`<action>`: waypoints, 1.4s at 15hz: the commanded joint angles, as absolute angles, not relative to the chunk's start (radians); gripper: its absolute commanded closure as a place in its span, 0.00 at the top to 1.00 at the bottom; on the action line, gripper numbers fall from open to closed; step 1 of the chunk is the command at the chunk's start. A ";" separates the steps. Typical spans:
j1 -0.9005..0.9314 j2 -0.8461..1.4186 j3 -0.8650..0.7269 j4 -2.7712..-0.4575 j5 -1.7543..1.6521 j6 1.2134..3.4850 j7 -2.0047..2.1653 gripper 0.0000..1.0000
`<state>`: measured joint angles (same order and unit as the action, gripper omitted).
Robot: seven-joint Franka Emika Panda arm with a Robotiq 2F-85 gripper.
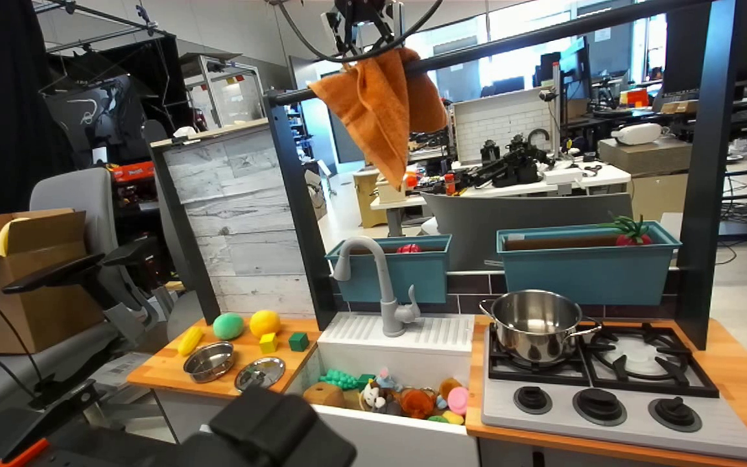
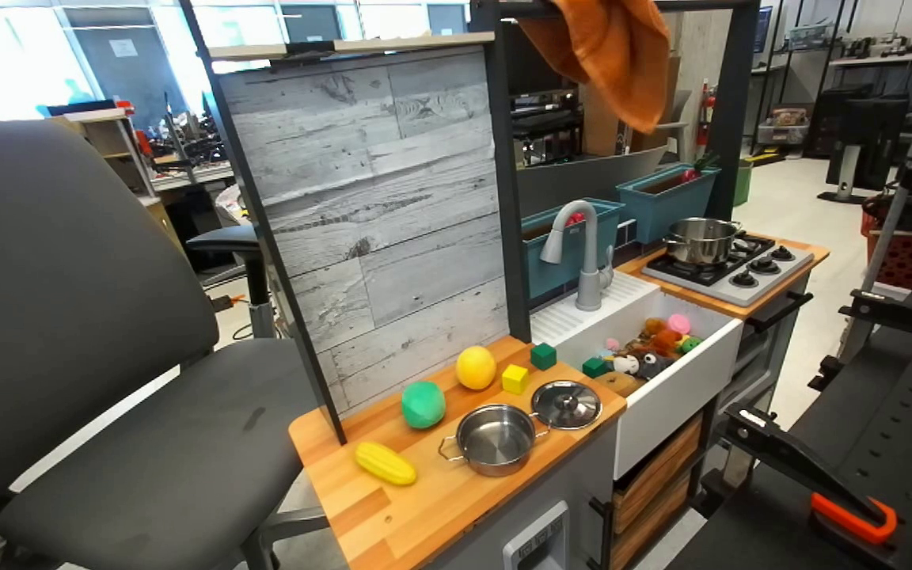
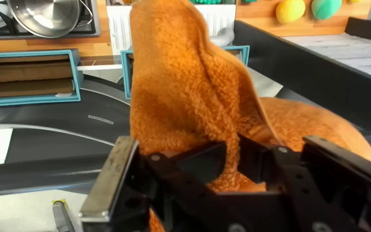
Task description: Remove the brown towel from the black railing and put it on the stove
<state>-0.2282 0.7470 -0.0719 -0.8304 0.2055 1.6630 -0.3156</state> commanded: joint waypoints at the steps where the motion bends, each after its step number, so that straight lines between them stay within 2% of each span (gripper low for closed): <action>1: -0.256 0.669 -0.082 -0.908 0.165 1.565 -0.478 0.00; 9: -0.206 0.626 -0.172 -1.168 -0.140 1.593 -0.610 0.00; 21: -0.158 0.855 -0.133 -1.222 -0.333 1.693 -0.383 0.00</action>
